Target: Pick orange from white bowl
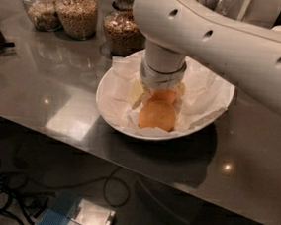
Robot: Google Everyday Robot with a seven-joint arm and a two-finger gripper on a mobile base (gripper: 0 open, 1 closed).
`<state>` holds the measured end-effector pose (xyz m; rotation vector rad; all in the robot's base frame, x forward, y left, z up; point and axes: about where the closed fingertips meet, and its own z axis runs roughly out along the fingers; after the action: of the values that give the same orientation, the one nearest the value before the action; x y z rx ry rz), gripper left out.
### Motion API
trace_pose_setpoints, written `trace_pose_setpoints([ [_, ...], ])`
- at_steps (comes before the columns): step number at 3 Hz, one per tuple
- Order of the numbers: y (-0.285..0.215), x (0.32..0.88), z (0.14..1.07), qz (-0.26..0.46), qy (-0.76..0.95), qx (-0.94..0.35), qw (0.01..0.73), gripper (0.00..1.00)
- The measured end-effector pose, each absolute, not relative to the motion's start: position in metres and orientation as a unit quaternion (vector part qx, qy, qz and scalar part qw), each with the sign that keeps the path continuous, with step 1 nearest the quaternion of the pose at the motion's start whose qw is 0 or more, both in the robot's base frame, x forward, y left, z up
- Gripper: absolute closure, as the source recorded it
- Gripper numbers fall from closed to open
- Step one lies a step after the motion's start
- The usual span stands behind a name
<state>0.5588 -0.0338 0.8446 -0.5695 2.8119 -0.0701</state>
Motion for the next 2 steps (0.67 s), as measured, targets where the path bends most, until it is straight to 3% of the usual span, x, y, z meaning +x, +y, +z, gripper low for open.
trace_pose_setpoints([
  [1, -0.0194, 0.5648, 0.8292, -0.024, 0.972, -0.2, 0.117, 0.24],
  [2, -0.0191, 0.5655, 0.8327, -0.024, 0.973, -0.2, 0.116, 0.43],
])
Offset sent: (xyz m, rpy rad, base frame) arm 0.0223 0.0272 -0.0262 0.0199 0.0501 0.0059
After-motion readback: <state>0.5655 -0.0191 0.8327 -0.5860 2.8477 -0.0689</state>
